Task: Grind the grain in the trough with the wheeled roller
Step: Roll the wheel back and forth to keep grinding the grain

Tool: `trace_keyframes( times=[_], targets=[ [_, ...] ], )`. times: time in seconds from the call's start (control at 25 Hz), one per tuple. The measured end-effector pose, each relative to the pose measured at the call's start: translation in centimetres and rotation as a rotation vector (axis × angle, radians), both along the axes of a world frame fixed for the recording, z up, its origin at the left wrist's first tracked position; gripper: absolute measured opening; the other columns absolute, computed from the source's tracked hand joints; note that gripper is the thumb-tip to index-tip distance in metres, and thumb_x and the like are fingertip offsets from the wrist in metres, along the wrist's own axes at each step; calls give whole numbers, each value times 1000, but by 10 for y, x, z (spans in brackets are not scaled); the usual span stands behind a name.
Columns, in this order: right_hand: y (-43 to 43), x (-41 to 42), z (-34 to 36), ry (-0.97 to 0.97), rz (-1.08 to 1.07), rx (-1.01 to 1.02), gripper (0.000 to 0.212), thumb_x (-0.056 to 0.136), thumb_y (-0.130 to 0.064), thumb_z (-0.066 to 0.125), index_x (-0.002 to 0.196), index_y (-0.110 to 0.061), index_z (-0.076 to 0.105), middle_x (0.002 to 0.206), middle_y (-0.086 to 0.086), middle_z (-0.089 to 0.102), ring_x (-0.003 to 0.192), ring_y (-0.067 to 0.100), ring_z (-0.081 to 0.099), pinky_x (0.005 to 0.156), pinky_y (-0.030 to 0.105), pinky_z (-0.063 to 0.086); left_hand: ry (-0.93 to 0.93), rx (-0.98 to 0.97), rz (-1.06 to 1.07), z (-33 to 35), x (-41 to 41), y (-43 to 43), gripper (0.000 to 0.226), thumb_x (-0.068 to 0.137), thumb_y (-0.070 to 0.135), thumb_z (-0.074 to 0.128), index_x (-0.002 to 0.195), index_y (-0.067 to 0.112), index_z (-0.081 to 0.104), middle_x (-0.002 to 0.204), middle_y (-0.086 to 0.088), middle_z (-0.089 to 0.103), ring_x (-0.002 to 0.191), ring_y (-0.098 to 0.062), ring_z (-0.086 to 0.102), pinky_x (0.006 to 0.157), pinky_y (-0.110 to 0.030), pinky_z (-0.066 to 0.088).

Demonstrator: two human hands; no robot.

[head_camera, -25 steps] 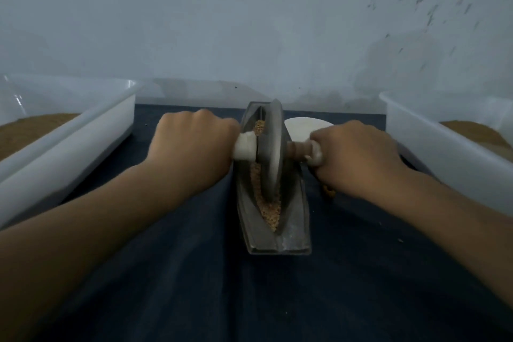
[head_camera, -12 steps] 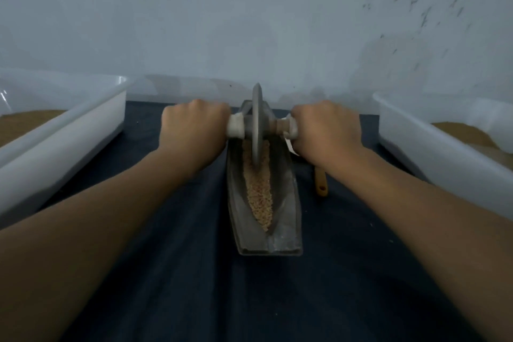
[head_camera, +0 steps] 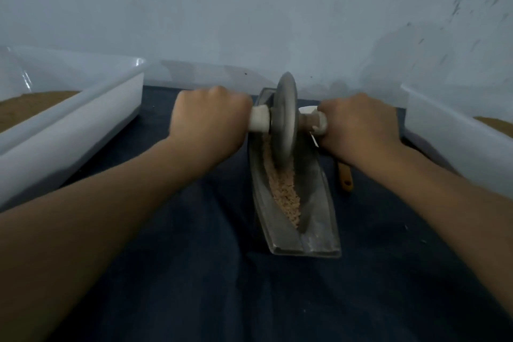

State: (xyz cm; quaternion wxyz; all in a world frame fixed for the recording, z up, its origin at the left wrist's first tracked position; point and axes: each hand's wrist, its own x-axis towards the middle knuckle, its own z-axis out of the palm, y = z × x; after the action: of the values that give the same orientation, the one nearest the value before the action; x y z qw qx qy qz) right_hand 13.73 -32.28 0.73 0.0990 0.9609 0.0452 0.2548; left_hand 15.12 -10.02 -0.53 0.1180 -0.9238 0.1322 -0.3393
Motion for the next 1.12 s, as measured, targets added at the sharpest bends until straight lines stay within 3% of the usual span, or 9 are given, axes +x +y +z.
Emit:
trace_keyframes(
  times=[0.12, 0.24, 0.36, 0.44, 0.6, 0.8, 0.88, 1.0, 1.12],
  targets=[
    [0, 23, -4, 66, -79, 127, 10, 85, -30, 61, 76, -25, 59, 76, 0, 62, 65, 23, 54, 52, 27, 34, 57, 28, 9, 21, 32, -16, 4, 87, 22, 59, 89, 20, 62, 69, -1, 42, 61, -26, 43, 53, -33, 29],
    [-9, -8, -11, 49, -15, 114, 23, 83, -39, 62, 68, -29, 48, 68, -3, 54, 63, 23, 52, 50, 28, 31, 12, 109, -34, 16, 6, -6, 6, 85, 21, 60, 84, 20, 54, 67, 1, 45, 59, -27, 51, 48, -30, 21],
    [-15, -53, -3, -122, 128, -56, 27, 68, -41, 53, 57, -33, 30, 50, -10, 35, 42, 17, 36, 45, 20, 21, -35, 80, -156, 5, -40, 19, 30, 74, 31, 61, 73, 24, 32, 56, 6, 25, 45, -22, 27, 47, -23, 9],
    [-15, -71, 2, -145, 182, -106, 23, 60, -44, 48, 58, -34, 27, 47, -12, 28, 38, 15, 28, 47, 16, 16, -52, 79, -248, 6, -49, 37, 30, 67, 38, 57, 71, 29, 29, 55, 8, 22, 43, -21, 22, 48, -19, 11],
    [-15, -38, -6, -28, 54, -59, 29, 70, -40, 64, 58, -29, 39, 54, -8, 42, 48, 17, 41, 47, 22, 23, 41, 134, -101, 6, -21, 24, 18, 78, 40, 59, 71, 32, 44, 58, 6, 29, 48, -23, 38, 47, -26, 26],
    [0, 23, -8, 13, -64, 120, 20, 85, -31, 62, 69, -27, 49, 70, -3, 55, 65, 23, 53, 52, 27, 33, 124, 53, 25, 22, 30, -11, 9, 86, 26, 58, 92, 23, 64, 72, -1, 44, 63, -24, 44, 58, -35, 36],
    [-4, 11, -9, 19, -40, 105, 25, 84, -35, 63, 67, -27, 45, 71, -2, 56, 64, 21, 52, 52, 27, 33, 90, 66, 4, 22, 19, -6, 2, 85, 26, 59, 86, 24, 60, 66, 2, 37, 58, -21, 40, 54, -32, 33],
    [-16, -35, -12, -2, 46, 47, 27, 78, -44, 59, 63, -31, 41, 60, -7, 47, 54, 18, 44, 47, 25, 24, -36, 149, -109, 13, -19, 9, 29, 77, 30, 68, 71, 27, 39, 56, 5, 27, 47, -17, 22, 46, -23, 15],
    [-22, -73, -7, -71, 122, 27, 20, 67, -52, 43, 62, -33, 48, 49, -11, 35, 42, 16, 34, 45, 19, 23, -72, 152, -181, 16, -46, 27, 43, 64, 29, 74, 68, 26, 31, 50, 2, 36, 38, -23, 32, 51, -19, 10]
  ],
)
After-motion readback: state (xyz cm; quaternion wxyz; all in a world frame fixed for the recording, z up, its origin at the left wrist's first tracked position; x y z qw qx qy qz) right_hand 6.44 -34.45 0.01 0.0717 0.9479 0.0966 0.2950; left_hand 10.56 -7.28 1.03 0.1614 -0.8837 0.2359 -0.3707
